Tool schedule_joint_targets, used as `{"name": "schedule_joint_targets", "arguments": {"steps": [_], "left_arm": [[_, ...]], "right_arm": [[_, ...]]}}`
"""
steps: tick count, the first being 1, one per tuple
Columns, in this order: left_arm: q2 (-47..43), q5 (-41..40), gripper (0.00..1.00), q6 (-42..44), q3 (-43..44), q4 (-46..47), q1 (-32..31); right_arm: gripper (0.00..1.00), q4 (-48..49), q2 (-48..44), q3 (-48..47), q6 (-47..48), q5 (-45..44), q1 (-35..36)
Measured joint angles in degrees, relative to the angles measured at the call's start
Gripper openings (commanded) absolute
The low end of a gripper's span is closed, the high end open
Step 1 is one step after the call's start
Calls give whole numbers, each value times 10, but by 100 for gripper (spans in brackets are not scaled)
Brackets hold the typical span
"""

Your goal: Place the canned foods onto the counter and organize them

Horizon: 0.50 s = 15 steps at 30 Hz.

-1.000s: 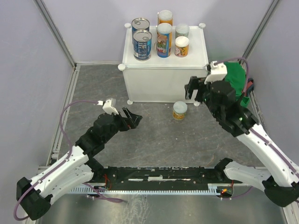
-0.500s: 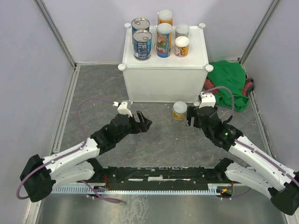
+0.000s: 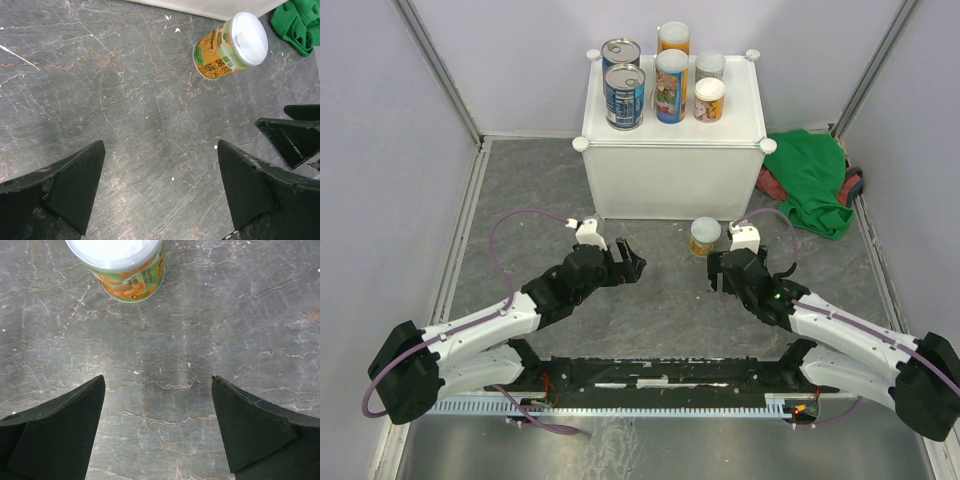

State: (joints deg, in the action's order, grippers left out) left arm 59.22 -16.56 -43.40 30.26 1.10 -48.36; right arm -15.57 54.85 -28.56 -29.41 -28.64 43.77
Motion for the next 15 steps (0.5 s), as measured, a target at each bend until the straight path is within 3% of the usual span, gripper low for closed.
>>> {"name": "schedule_joint_targets", "arguments": {"steps": [15], "left_arm": [[-2, 1, 100, 4, -1, 8, 0]], "right_arm": [[100, 174, 212, -9, 2, -31, 4]]}}
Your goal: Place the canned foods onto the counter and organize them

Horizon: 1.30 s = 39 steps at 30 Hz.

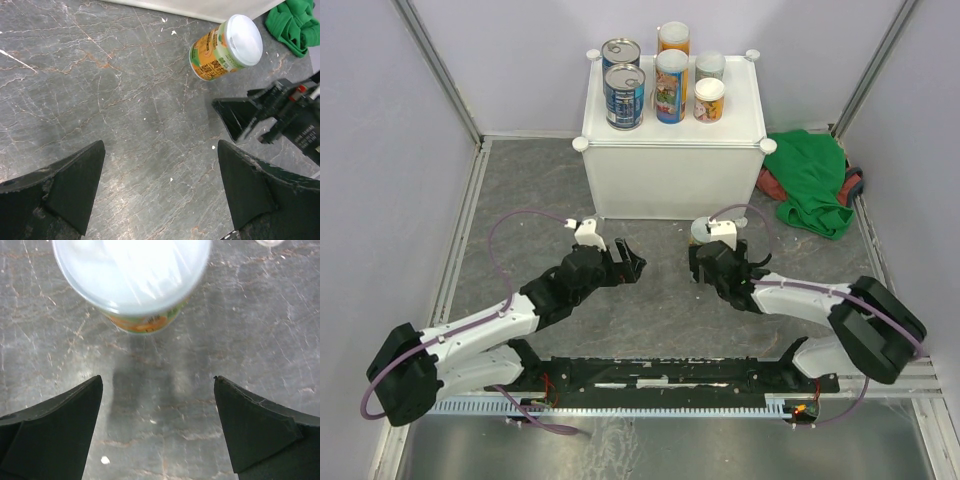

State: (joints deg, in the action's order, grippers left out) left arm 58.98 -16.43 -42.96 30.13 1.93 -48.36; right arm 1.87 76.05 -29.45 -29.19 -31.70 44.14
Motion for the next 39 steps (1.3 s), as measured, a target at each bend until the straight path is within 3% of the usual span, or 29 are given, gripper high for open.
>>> {"name": "schedule_joint_targets", "arguments": {"steps": [4, 22, 24, 27, 30, 39], "left_arm": [[-35, 0, 100, 3, -16, -1, 0], [-168, -14, 99, 10, -49, -46, 0], [-179, -16, 100, 10, -51, -52, 0], [-186, -17, 100, 10, -52, -59, 0], [-189, -17, 100, 10, -54, -63, 0], [-210, -21, 100, 10, -55, -78, 0]], "right_arm": [[100, 40, 57, -35, 4, -16, 0], [98, 142, 151, -100, 30, -43, -37], [91, 151, 158, -104, 36, -43, -42], [65, 164, 162, -105, 47, -40, -45], [48, 172, 163, -104, 54, -31, -47], [30, 188, 122, -60, 72, -5, -43]]}}
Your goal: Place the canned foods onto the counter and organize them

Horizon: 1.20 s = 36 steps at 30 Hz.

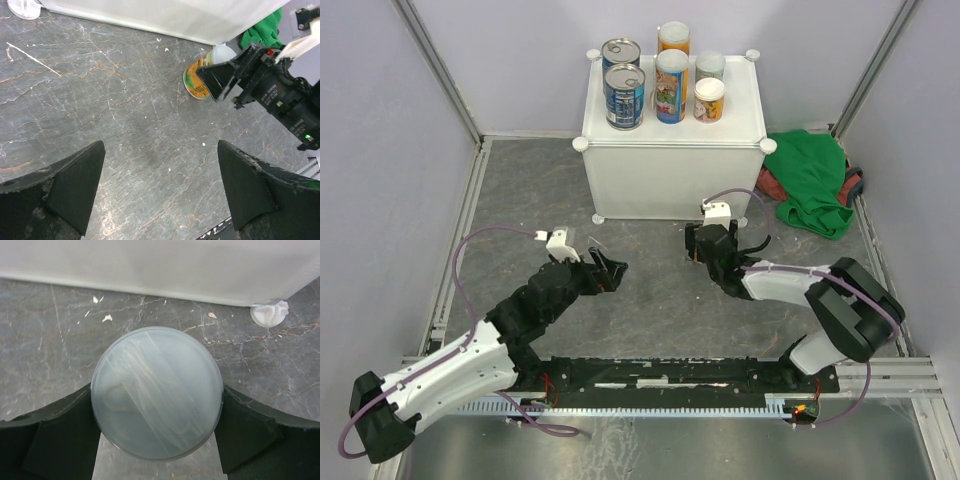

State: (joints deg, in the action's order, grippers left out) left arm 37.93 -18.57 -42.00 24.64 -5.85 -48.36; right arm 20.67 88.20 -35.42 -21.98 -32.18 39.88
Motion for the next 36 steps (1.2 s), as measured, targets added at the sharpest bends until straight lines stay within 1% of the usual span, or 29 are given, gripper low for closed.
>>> {"name": "schedule_joint_targets", "arguments": {"steps": [3, 5, 11, 17, 21, 25, 29, 36], "left_arm": [[-5, -1, 100, 0, 0, -6, 0], [-9, 0, 100, -1, 0, -10, 0], [-27, 0, 100, -2, -1, -18, 0], [-40, -1, 100, -2, -1, -34, 0], [-47, -5, 100, -2, -1, -50, 0], [-50, -5, 100, -2, 1, -55, 0], [-52, -5, 100, -1, 8, -62, 0], [-62, -6, 100, -1, 27, -79, 0]], "right_arm": [[23, -50, -44, 5, 14, 5, 16], [21, -80, -86, 5, 21, 5, 31], [20, -181, -248, -8, 28, 6, 59], [19, -297, -329, -74, 34, -1, 62], [19, -361, -352, -147, 47, -6, 65], [18, -398, -349, -227, 72, -17, 65], [16, -418, -324, -323, 108, -37, 65], [15, -423, -261, -445, 160, -68, 65]]}}
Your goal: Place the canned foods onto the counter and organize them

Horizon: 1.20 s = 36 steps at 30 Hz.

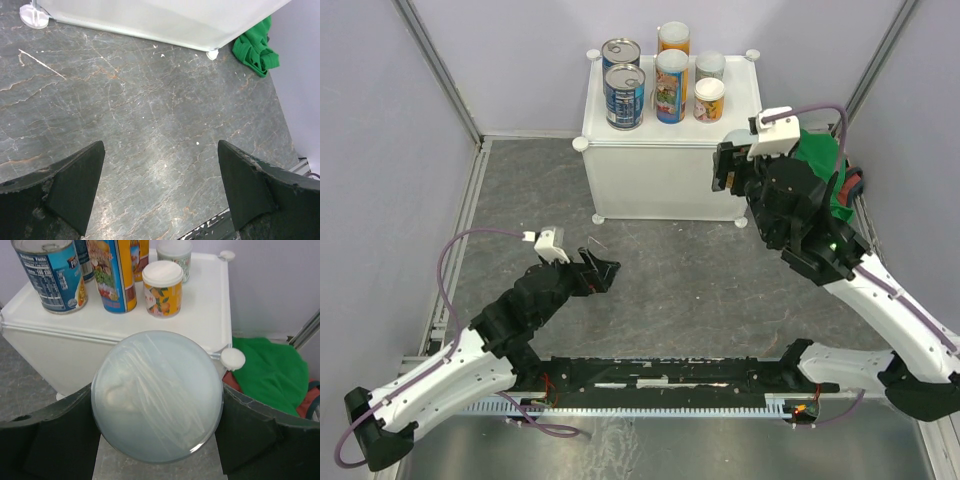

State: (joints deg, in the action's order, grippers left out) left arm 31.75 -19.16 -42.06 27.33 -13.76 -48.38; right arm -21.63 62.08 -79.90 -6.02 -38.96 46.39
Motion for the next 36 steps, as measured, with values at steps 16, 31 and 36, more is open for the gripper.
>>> {"name": "schedule_joint_targets", "arguments": {"steps": [16, 31, 36], "left_arm": [[-21, -2, 100, 0, 12, -14, 0], [7, -5, 100, 9, 12, -13, 0], [18, -16, 100, 19, 12, -11, 0]], "right_arm": [[12, -49, 185, -241, 27, 34, -140], [12, -71, 377, -385, 8, 109, -262], [13, -80, 447, -453, 3, 130, -293]]}}
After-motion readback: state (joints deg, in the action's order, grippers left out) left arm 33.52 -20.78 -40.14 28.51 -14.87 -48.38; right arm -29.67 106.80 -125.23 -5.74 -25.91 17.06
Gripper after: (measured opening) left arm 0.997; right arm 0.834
